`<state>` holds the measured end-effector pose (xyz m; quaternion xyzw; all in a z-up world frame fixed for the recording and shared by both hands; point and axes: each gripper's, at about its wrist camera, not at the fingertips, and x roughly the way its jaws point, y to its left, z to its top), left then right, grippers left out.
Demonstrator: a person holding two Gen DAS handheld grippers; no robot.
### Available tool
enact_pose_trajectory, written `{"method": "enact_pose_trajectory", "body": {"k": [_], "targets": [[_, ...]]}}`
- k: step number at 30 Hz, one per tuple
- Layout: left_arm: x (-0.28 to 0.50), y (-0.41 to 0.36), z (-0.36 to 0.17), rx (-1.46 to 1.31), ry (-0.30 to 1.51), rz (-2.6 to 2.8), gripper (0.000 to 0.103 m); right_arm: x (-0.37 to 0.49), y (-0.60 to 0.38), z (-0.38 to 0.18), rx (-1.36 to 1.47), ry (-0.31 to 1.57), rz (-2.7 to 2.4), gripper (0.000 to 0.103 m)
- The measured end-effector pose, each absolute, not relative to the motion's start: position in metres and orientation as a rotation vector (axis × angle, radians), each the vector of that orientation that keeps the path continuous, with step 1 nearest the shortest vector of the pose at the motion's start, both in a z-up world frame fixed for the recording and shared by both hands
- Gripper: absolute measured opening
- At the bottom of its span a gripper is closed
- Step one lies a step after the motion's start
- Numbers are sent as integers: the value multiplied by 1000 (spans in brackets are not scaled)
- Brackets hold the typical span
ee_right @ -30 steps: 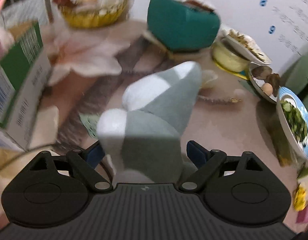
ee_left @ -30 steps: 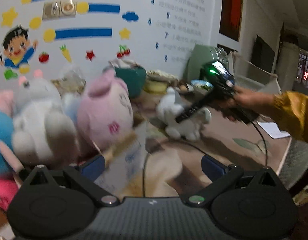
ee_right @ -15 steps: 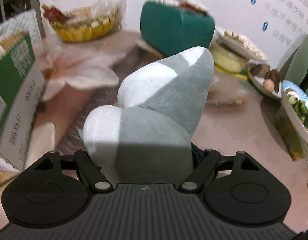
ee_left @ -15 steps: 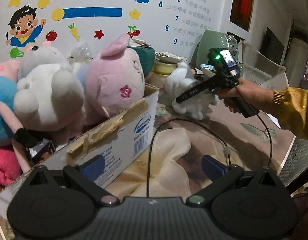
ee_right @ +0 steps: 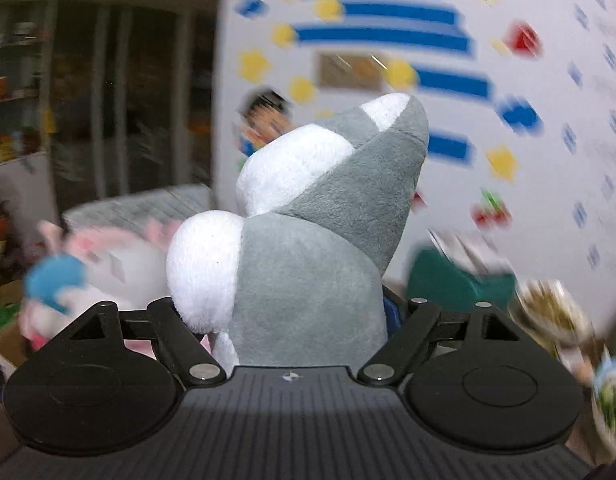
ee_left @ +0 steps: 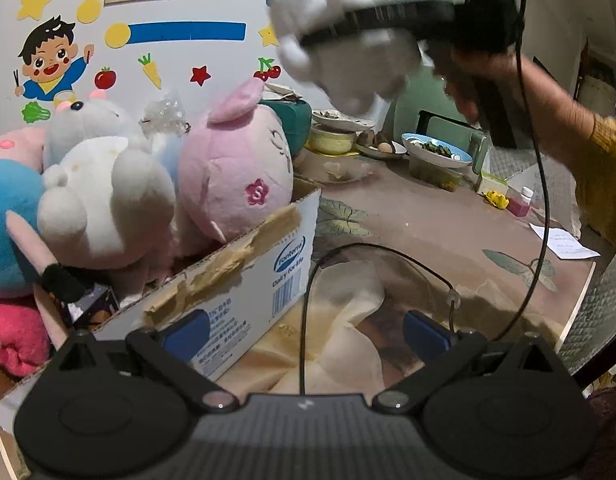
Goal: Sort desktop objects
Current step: 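Carry the husky plush over the box with the right gripper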
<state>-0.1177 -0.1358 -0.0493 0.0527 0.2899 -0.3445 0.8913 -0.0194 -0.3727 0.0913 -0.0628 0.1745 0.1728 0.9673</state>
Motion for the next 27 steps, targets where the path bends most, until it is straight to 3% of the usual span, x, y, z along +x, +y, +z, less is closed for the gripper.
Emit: {"method": "enact_pose_trajectory", "body": {"k": [11, 15, 18, 27], "targets": [[-127, -118, -48, 97, 582, -695, 103, 28, -287, 94, -372, 193, 444, 99], [-128, -110, -52, 89, 589, -681, 103, 52, -263, 70, -446, 281, 452, 103], [-126, -105, -55, 83, 594, -673, 103, 84, -254, 51, -407, 544, 526, 103], [-116, -99, -57, 73, 596, -663, 103, 101, -311, 56, 5, 672, 550, 103]]}}
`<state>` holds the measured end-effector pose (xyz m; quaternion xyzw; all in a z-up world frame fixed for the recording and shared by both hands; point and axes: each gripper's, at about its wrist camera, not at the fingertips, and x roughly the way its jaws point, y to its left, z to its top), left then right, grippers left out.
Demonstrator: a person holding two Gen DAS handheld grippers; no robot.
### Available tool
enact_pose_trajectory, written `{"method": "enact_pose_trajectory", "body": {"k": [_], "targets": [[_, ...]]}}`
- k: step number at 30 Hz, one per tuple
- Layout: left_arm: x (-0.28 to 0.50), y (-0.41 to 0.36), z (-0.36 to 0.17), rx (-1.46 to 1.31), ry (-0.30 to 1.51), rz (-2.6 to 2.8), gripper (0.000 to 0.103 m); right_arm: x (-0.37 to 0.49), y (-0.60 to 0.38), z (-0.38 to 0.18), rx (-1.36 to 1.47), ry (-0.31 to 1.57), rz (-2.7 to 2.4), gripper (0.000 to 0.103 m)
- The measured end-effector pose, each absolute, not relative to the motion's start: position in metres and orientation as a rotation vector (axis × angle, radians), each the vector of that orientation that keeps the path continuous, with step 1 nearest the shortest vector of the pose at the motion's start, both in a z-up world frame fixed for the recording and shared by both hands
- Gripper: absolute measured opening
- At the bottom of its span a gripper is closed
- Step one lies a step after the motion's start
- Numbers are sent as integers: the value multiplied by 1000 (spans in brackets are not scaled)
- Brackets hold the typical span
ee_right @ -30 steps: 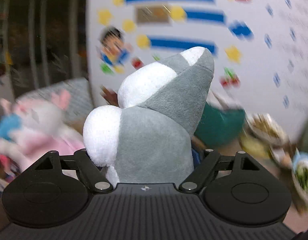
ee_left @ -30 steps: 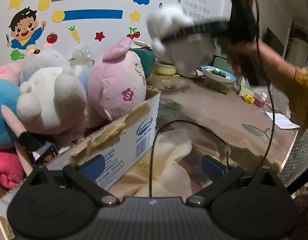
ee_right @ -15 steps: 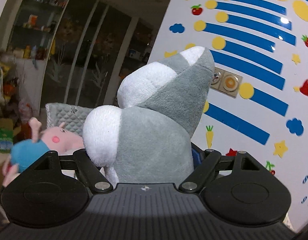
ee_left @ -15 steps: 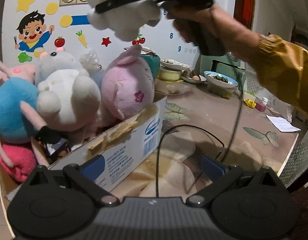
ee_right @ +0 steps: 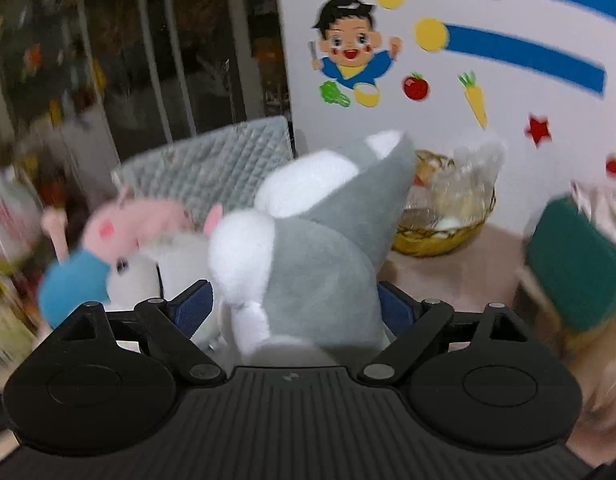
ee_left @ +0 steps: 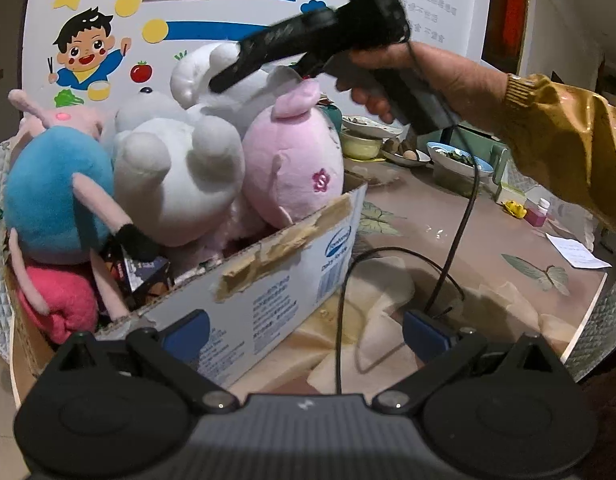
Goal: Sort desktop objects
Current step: 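Carry the husky plush over the box with the right gripper, then open the right gripper to drop the husky plush into the box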
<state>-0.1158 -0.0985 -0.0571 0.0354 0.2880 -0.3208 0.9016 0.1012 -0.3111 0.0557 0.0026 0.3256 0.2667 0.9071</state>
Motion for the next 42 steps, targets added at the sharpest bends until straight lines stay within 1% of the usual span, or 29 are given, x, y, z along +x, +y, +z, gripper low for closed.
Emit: {"method": "enact_pose_trajectory", "body": {"k": [3, 7, 9, 15, 20, 25, 32, 42], "targets": [[-113, -100, -57, 73, 596, -673, 103, 111, -337, 51, 206, 693, 572, 103], [-111, -105, -59, 82, 608, -687, 103, 129, -375, 33, 543, 705, 595, 103], [-109, -106, -61, 83, 618, -693, 103, 134, -385, 26, 629, 695, 602, 103], [-106, -110, -65, 86, 648, -684, 103, 136, -352, 26, 380, 672, 588, 103], [-106, -114, -63, 93, 644, -692, 103, 116, -306, 17, -45, 682, 529, 103], [-105, -119, -61, 100, 639, -697, 103, 103, -304, 21, -113, 631, 527, 103], [-107, -119, -54, 108, 614, -689, 103, 92, -302, 37, -172, 631, 470, 103], [-112, -119, -39, 103, 560, -650, 103, 45, -316, 66, -108, 539, 420, 103]]}}
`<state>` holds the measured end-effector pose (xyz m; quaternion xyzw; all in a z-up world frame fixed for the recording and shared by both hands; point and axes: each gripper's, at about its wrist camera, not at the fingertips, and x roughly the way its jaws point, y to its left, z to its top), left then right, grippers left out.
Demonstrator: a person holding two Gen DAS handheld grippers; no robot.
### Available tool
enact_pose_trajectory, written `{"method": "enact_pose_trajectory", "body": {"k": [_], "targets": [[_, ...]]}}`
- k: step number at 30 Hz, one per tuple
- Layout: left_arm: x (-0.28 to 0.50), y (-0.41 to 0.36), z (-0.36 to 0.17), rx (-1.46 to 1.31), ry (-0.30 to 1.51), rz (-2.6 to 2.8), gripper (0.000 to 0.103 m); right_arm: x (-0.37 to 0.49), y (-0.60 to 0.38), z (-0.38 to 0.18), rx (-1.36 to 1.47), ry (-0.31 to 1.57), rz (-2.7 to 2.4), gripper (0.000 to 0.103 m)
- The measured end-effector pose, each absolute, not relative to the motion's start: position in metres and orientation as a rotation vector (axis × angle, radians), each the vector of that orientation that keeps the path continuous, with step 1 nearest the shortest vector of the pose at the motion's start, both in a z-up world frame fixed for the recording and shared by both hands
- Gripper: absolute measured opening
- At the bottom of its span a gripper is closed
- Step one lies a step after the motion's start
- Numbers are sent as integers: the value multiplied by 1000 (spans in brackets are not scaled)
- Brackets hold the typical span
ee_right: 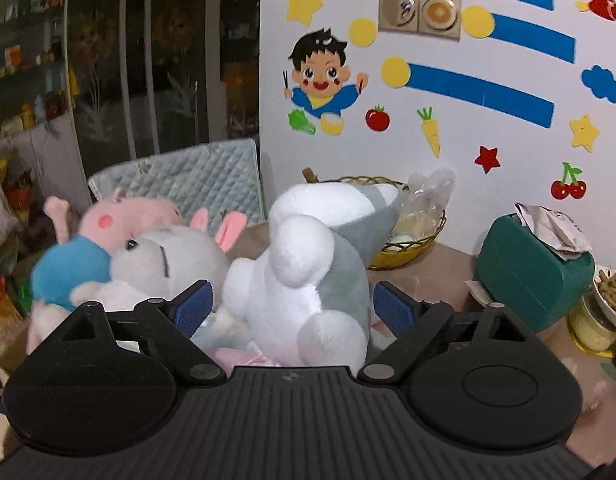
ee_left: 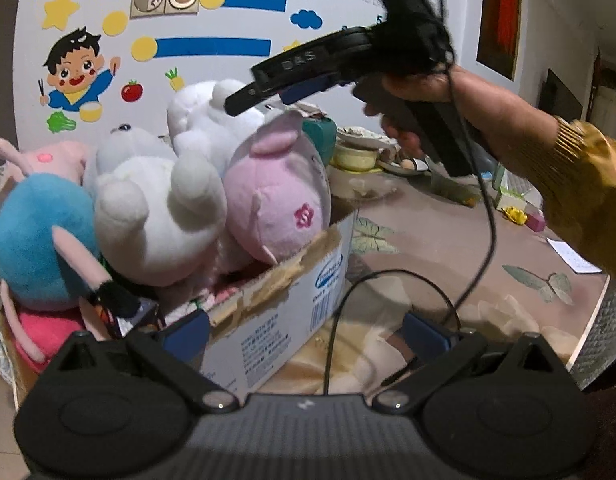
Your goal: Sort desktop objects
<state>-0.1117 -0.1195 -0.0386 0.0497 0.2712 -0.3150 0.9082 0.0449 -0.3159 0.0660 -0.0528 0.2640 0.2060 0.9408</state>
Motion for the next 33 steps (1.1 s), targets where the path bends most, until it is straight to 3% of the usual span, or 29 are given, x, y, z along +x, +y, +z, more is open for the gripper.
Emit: {"method": "enact_pose_trajectory", "body": {"k": [11, 33], "targets": [[-113, -123, -20, 69, 524, -540, 103, -17, -336, 66, 67, 483, 376, 103], [-85, -139, 19, -6, 535, -288, 103, -97, -370, 25, 203, 634, 226, 103]]}}
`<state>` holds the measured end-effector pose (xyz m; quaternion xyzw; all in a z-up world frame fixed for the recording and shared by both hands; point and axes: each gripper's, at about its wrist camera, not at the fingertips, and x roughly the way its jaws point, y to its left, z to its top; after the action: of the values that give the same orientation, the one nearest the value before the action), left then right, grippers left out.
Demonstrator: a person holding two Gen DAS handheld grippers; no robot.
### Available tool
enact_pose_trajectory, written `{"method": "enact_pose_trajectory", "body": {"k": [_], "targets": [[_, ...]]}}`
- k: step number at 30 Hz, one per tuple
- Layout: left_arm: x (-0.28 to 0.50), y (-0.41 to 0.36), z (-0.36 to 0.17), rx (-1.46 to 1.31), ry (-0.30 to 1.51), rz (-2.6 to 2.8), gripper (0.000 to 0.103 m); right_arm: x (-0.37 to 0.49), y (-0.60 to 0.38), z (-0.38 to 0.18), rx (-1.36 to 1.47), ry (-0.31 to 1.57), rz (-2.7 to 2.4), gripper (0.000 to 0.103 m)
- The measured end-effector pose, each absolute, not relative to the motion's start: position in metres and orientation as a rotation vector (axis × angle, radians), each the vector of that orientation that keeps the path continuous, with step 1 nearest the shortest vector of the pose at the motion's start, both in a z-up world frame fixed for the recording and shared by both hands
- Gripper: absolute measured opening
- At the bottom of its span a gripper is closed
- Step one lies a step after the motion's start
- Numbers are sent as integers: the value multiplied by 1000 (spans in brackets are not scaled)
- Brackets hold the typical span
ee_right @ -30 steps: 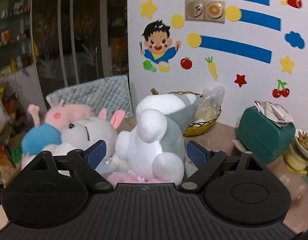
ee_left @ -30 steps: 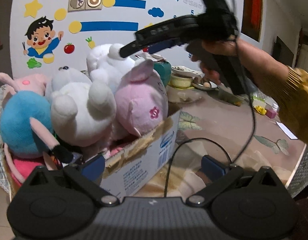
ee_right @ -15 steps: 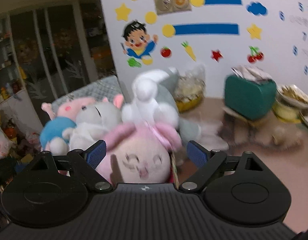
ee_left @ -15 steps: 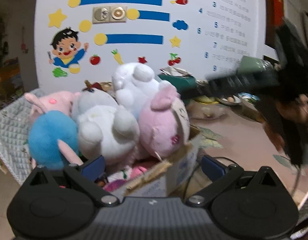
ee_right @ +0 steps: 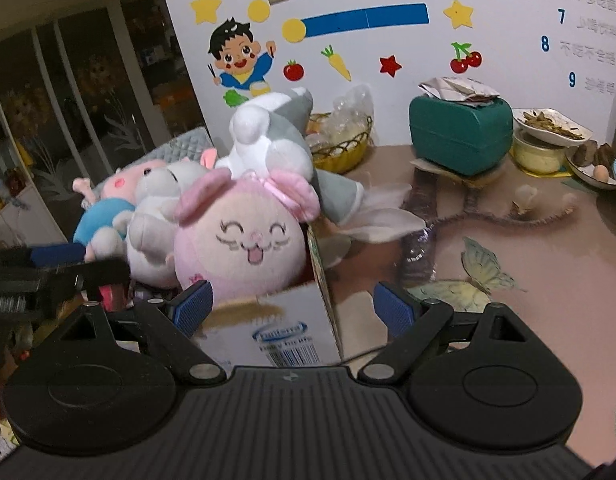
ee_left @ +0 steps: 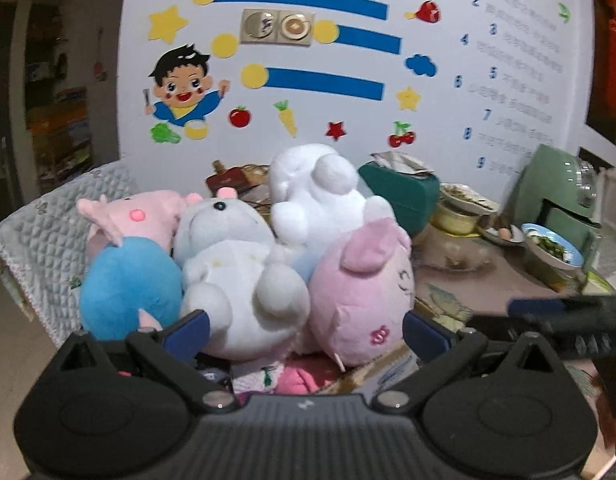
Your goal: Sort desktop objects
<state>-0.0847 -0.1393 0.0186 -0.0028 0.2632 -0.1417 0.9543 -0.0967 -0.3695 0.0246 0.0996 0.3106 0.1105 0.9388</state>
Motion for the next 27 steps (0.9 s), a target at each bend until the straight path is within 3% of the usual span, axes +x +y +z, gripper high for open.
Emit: {"method": "enact_pose_trajectory", "body": {"k": [27], "targets": [[-81, -147, 24, 37, 525, -170, 103, -114, -368, 1, 184, 736, 253, 103]]}}
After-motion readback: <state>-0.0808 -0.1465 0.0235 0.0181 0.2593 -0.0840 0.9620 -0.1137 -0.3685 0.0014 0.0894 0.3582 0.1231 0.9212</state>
